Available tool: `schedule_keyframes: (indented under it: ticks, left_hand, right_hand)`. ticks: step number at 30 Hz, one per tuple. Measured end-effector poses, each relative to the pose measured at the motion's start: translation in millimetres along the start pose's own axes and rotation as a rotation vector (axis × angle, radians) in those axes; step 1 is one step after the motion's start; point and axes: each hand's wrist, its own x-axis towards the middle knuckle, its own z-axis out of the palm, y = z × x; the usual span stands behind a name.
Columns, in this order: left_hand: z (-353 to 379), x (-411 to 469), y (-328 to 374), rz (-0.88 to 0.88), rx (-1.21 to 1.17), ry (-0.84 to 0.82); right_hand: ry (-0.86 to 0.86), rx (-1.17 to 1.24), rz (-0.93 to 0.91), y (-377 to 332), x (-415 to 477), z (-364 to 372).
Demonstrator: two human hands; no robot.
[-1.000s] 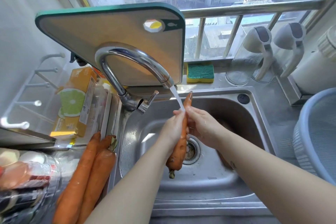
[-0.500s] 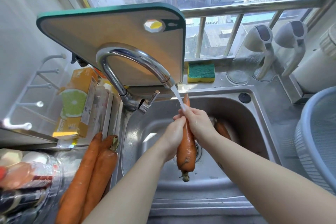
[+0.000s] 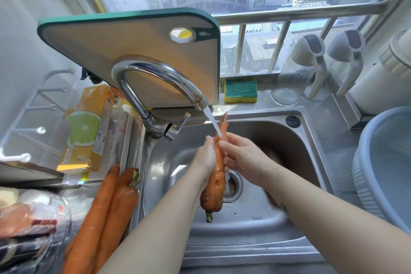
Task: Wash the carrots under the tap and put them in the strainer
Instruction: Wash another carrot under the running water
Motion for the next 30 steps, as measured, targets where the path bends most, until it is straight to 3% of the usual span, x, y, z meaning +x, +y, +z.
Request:
schedule_keyframes:
  ticks: [3, 7, 11, 15, 21, 27, 30]
  left_hand:
    - [-4.4, -3.3, -1.6, 0.005, -0.016, 0.014]
    - [-6.3, -2.1, -9.4, 0.086, 0.121, 0.014]
    - [-3.8, -5.5, -18.2, 0.146, 0.091, -0.171]
    - [-3.0, -4.8, -21.7, 0.196, 0.078, -0.184]
    - [-0.2, -2.9, -12.5, 0.204, 0.244, -0.009]
    - [0.4, -1.9, -1.6, 0.025, -0.019, 0.007]
    - [-5.5, -5.4, -2.9, 0.033, 0.010, 0.013]
  right_hand:
    - [0.073, -0.084, -0.020, 1.7, 3.2, 6.3]
    - [0.341, -0.274, -0.068, 6.0, 14.9, 16.9]
    - [0.445, -0.151, -0.021, -3.1, 16.2, 22.9]
    - [0.387, -0.122, 0.069, -3.2, 16.8, 14.2]
    - [0.249, -0.092, 0.064, -4.3, 6.1, 5.8]
    - [0.033, -0.003, 0.019, -0.5, -2.4, 5.9]
    - [0.139, -0.135, -0.023, 1.8, -0.1, 14.3]
